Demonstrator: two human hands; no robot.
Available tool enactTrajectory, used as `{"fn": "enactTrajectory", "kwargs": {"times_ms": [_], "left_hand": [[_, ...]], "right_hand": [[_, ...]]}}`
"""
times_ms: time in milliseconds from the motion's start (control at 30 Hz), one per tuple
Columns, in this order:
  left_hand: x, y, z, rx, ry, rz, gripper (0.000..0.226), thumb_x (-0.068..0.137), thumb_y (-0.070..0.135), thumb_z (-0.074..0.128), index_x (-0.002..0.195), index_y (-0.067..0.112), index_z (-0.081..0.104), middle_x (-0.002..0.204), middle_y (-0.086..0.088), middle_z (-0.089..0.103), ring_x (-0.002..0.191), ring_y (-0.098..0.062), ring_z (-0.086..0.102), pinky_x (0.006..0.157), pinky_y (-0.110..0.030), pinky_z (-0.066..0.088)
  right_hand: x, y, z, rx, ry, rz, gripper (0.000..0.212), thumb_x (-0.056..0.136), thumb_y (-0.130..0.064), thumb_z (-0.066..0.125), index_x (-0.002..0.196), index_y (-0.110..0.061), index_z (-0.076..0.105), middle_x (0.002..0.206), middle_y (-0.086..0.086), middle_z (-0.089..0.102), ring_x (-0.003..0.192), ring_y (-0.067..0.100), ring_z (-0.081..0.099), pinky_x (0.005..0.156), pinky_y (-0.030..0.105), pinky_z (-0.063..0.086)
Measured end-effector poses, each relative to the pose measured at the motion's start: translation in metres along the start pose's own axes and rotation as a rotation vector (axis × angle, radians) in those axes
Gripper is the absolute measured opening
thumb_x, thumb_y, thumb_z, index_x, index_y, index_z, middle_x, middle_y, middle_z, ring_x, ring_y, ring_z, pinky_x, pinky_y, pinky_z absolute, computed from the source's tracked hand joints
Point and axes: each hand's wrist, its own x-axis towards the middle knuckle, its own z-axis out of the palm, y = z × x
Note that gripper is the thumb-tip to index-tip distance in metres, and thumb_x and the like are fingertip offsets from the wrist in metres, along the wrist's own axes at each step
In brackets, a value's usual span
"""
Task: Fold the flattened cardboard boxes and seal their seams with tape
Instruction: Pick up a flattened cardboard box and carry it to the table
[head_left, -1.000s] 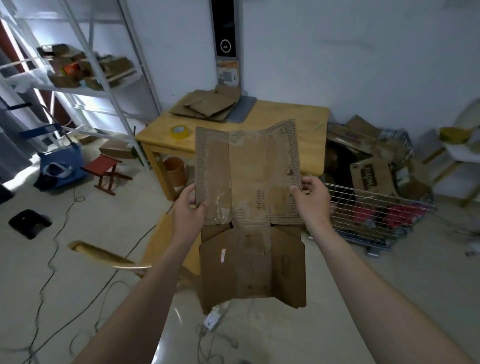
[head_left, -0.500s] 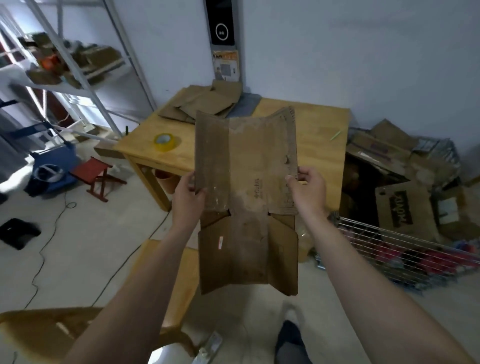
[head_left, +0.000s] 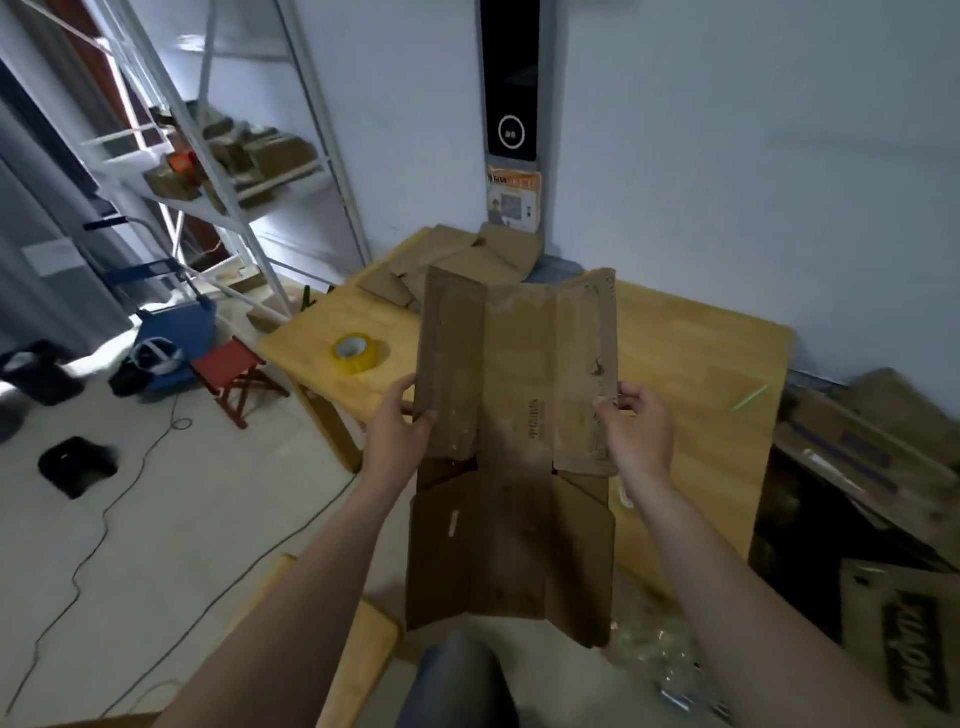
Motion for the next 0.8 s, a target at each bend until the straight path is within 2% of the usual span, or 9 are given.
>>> {"fn": "enactTrajectory", "kwargs": {"times_ms": [233, 367, 433, 533, 633, 667, 733, 800], "left_hand": [[0.123, -0.008, 0.026, 0.008, -0.048, 0.025, 0.053, 0.097, 0.019, 0.069, 0.144, 0.032, 0.05, 0.099, 0.011, 0.063, 0.088, -0.012, 0.067, 0.068, -0.043, 0.064], [0.222, -0.02, 0.047, 0.008, -0.131, 0.069, 0.05, 0.098, 0.015, 0.067, 0.142, 0.031, 0.051, 0.096, 0.013, 0.06, 0.08, -0.005, 0.062, 0.061, -0.037, 0.062], [0.282, -0.029, 0.061, 0.017, -0.177, 0.131, 0.05, 0.097, 0.015, 0.067, 0.142, 0.029, 0.052, 0.094, 0.012, 0.061, 0.081, -0.007, 0.062, 0.062, -0.038, 0.059], [0.375, -0.047, 0.078, 0.012, -0.235, 0.182, 0.048, 0.096, 0.013, 0.068, 0.141, 0.024, 0.055, 0.097, 0.015, 0.062, 0.098, -0.014, 0.062, 0.07, -0.028, 0.051], [0.45, -0.061, 0.084, 0.052, -0.325, 0.178, 0.045, 0.096, 0.019, 0.07, 0.138, 0.023, 0.055, 0.108, 0.005, 0.065, 0.108, -0.02, 0.063, 0.08, -0.036, 0.054], [0.47, -0.064, 0.085, 0.066, -0.348, 0.162, 0.046, 0.096, 0.021, 0.069, 0.139, 0.024, 0.054, 0.11, 0.003, 0.065, 0.108, -0.021, 0.063, 0.079, -0.037, 0.055], [0.501, -0.067, 0.09, 0.072, -0.406, 0.159, 0.048, 0.098, 0.021, 0.068, 0.143, 0.022, 0.052, 0.108, 0.004, 0.063, 0.102, -0.017, 0.062, 0.071, -0.025, 0.05], [0.523, -0.068, 0.101, 0.092, -0.469, 0.171, 0.05, 0.099, 0.018, 0.067, 0.146, 0.021, 0.051, 0.104, 0.007, 0.06, 0.098, -0.014, 0.06, 0.069, -0.02, 0.047]], "right_hand": [[0.081, -0.01, 0.069, -0.01, 0.043, 0.011, 0.029, 0.095, -0.024, 0.069, 0.122, -0.015, 0.063, 0.107, -0.005, 0.062, 0.101, 0.013, 0.059, 0.079, 0.03, 0.047], [0.135, -0.006, 0.126, -0.018, 0.127, 0.038, 0.018, 0.096, -0.024, 0.069, 0.112, -0.022, 0.062, 0.103, -0.009, 0.061, 0.103, 0.013, 0.059, 0.084, 0.033, 0.051], [0.168, -0.004, 0.165, -0.017, 0.198, 0.05, 0.015, 0.096, -0.024, 0.069, 0.109, -0.022, 0.062, 0.105, -0.007, 0.063, 0.101, 0.014, 0.062, 0.082, 0.032, 0.054], [0.216, 0.0, 0.231, -0.016, 0.29, 0.117, 0.016, 0.097, -0.024, 0.068, 0.111, -0.018, 0.065, 0.108, -0.004, 0.066, 0.09, 0.007, 0.063, 0.066, 0.019, 0.048], [0.25, -0.005, 0.283, -0.081, 0.354, 0.178, 0.016, 0.097, -0.026, 0.068, 0.112, -0.02, 0.066, 0.111, -0.002, 0.067, 0.094, 0.01, 0.063, 0.071, 0.021, 0.049], [0.258, -0.007, 0.296, -0.124, 0.378, 0.206, 0.019, 0.098, -0.027, 0.067, 0.115, -0.019, 0.066, 0.112, -0.002, 0.067, 0.096, 0.012, 0.062, 0.072, 0.02, 0.049], [0.27, -0.009, 0.318, -0.195, 0.39, 0.227, 0.021, 0.099, -0.025, 0.066, 0.118, -0.017, 0.064, 0.11, -0.004, 0.063, 0.093, 0.01, 0.058, 0.066, 0.014, 0.043], [0.28, -0.008, 0.333, -0.265, 0.403, 0.252, 0.023, 0.099, -0.021, 0.065, 0.121, -0.015, 0.063, 0.108, -0.005, 0.059, 0.096, 0.011, 0.055, 0.07, 0.018, 0.041]]}}
